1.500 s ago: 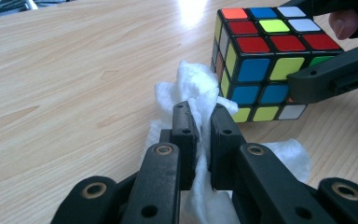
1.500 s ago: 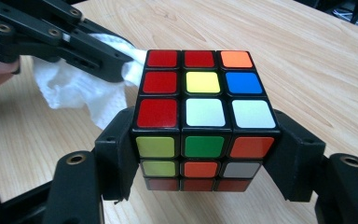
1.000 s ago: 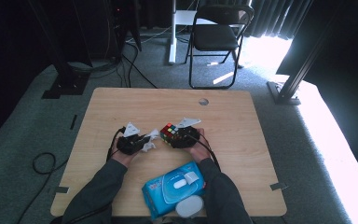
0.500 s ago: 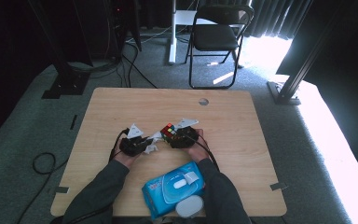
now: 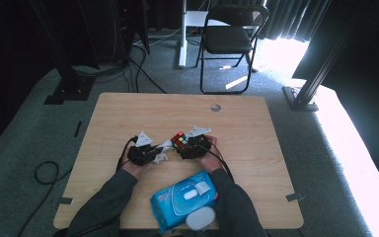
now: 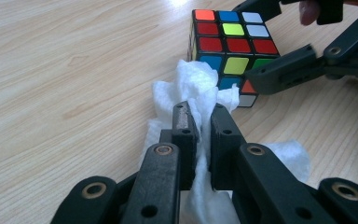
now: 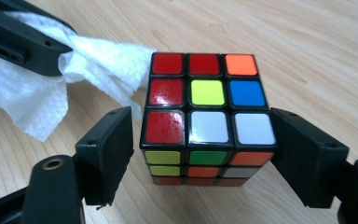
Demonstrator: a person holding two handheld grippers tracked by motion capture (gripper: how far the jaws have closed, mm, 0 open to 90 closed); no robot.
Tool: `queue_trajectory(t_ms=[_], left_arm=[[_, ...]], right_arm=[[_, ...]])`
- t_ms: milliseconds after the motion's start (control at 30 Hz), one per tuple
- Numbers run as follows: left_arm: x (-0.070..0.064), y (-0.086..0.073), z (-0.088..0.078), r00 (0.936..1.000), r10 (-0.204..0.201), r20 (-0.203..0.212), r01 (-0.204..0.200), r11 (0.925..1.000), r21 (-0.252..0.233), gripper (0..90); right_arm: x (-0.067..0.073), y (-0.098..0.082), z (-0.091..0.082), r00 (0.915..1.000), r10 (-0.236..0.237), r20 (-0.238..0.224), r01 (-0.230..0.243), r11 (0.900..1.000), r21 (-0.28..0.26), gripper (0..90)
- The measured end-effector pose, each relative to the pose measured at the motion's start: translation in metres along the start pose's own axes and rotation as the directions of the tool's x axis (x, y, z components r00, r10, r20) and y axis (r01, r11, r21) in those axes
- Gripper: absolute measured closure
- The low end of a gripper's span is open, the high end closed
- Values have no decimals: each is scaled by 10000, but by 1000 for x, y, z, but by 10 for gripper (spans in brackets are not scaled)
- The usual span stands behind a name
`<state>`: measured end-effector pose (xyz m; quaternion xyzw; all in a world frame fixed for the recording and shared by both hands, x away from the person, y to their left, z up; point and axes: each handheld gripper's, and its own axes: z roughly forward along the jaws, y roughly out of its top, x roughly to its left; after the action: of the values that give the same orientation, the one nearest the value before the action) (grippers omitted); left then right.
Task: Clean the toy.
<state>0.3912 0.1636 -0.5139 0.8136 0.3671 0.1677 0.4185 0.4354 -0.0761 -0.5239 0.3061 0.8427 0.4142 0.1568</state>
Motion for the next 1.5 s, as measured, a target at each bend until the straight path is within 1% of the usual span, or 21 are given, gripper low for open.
queue_trajectory(t_ms=[33,67,167,200,233,267,333,367,400,433,567,667,767,800,833,1067,1167,1300,1367,1500], left_arm=[[0,0,0,10000,-1,7,1,10000,1,835],[0,0,1,10000,0,5,0,10000,-11,835],[0,-1,1,10000,28,12,-28,10000,20,834],[0,-1,1,10000,28,12,-28,10000,20,835],[-1,-1,2,10000,29,13,-29,10000,27,835],[-1,-1,2,10000,9,11,-9,10000,28,835],[-1,-1,2,10000,16,13,-16,10000,42,835],[-1,-1,2,10000,6,20,-6,10000,34,834],[-1,-1,2,10000,12,17,-12,10000,33,834],[-1,-1,2,10000,15,18,-15,10000,30,834],[0,-1,1,10000,14,33,-14,10000,36,834],[0,-2,2,10000,-14,35,14,10000,42,834],[-1,-2,3,10000,-15,39,15,10000,52,834],[-1,-2,3,10000,-9,45,9,10000,46,834],[-1,-2,3,10000,-15,51,15,10000,47,834],[-1,-2,3,10000,-10,55,10,10000,38,834],[-1,-2,3,10000,-17,60,16,10000,38,834],[-1,-2,2,10000,-21,59,21,10000,35,834],[-1,-2,2,10000,-20,65,20,10000,35,834],[-2,-2,3,10000,1,93,-1,10000,50,834]], right_arm=[[0,0,-2,10000,22,10,-22,10000,-85,242],[-2,1,-6,10000,56,-21,-56,9995,-308,246],[-3,5,-14,9999,84,-57,-88,9971,-755,245],[-3,5,-14,9999,84,-57,-88,9971,-755,245],[-4,6,-16,10000,64,7,-64,9959,-901,247],[-7,10,-21,9998,199,81,-188,9928,-1183,293],[-9,12,-23,9993,346,172,-319,9902,-1359,359],[-11,14,-24,9985,461,299,-414,9890,-1419,404],[-12,14,-24,9974,534,474,-464,9892,-1387,444],[-13,15,-23,9966,594,568,-512,9892,-1372,459],[-16,13,-19,9911,817,1055,-695,9910,-1145,487],[-17,12,-18,9895,862,1158,-737,9914,-1082,485],[-16,13,-15,9887,743,1305,-632,9942,-872,454],[-15,13,-14,9875,667,1428,-558,9953,-792,448],[-15,13,-14,9870,650,1470,-538,9954,-793,447],[-17,13,-14,9852,806,1513,-694,9945,-781,418],[-17,15,-13,9820,731,1741,-615,9956,-708,421],[-20,16,-13,9789,786,1885,-669,9955,-673,421],[-22,16,-14,9793,858,1835,-743,9949,-686,419],[-21,15,-14,9824,818,1680,-715,9952,-662,409]])
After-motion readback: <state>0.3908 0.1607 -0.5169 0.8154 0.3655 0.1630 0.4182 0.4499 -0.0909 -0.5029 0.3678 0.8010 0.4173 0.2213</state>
